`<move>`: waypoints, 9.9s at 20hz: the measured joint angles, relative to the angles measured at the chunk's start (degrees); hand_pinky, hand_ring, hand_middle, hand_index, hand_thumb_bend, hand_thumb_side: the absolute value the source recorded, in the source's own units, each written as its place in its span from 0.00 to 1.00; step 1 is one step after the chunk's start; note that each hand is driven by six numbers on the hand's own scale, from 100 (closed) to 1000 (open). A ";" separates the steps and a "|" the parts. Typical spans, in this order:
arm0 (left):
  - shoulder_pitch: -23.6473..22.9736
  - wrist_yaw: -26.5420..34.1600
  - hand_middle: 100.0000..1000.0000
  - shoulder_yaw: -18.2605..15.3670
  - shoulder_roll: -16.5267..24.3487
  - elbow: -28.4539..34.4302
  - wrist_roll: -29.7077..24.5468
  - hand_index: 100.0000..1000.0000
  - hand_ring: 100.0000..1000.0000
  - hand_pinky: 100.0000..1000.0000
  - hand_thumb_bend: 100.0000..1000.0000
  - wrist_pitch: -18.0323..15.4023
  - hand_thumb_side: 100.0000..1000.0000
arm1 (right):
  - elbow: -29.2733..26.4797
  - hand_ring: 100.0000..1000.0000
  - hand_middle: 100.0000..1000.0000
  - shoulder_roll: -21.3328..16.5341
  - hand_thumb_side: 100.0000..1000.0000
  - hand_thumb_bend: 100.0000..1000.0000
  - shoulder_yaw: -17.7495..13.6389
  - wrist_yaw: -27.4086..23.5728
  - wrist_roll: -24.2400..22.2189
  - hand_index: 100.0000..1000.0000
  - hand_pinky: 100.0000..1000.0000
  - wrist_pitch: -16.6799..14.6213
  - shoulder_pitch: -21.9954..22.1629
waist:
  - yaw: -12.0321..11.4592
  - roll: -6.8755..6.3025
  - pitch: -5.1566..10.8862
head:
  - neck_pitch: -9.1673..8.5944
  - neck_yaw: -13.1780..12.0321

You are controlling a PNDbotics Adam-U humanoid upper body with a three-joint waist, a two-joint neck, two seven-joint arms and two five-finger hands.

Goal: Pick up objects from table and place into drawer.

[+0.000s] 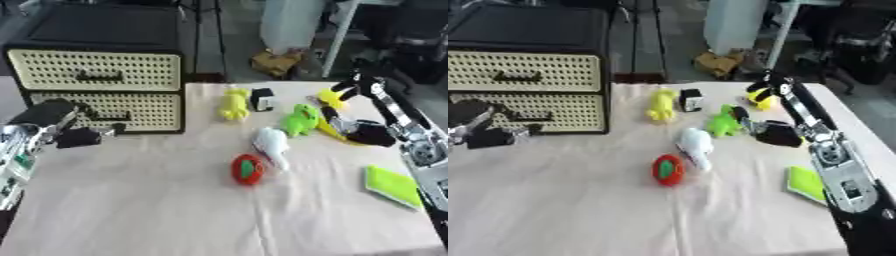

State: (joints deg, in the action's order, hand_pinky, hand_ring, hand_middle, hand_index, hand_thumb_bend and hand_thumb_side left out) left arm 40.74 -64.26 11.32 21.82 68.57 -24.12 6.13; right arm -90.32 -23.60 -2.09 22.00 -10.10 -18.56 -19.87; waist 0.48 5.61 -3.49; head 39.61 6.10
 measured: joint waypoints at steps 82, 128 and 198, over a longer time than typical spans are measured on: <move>-19.95 5.20 0.00 1.74 1.89 30.06 10.71 0.72 0.00 0.00 0.52 3.11 1.00 | 1.51 0.72 0.77 0.08 0.24 0.20 0.34 -0.44 -1.02 0.85 0.61 -0.15 -0.31 | -0.37 -0.98 0.28 | -0.93 1.07; -20.03 14.97 0.00 -3.41 0.33 36.85 12.47 0.69 0.00 0.00 0.49 4.67 1.00 | 26.75 0.77 0.81 7.52 0.29 0.28 15.90 12.11 -21.85 0.86 0.64 -13.48 -13.90 | -3.67 -1.89 0.04 | -0.92 5.03; -12.35 18.09 0.00 -2.96 -4.15 42.56 11.16 0.69 0.00 0.00 0.54 3.53 1.00 | 24.20 0.32 0.64 13.11 0.00 0.00 11.97 23.51 -1.82 0.66 0.00 -13.36 -32.91 | -17.14 -2.04 -1.19 | -4.89 11.27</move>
State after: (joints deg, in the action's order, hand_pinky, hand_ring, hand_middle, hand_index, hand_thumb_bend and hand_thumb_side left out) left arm 28.40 -46.17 8.36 17.67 111.13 -12.96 9.66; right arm -66.13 -10.49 9.88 45.51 -11.92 -31.92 -52.78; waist -16.66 3.57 -4.69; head 34.73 17.37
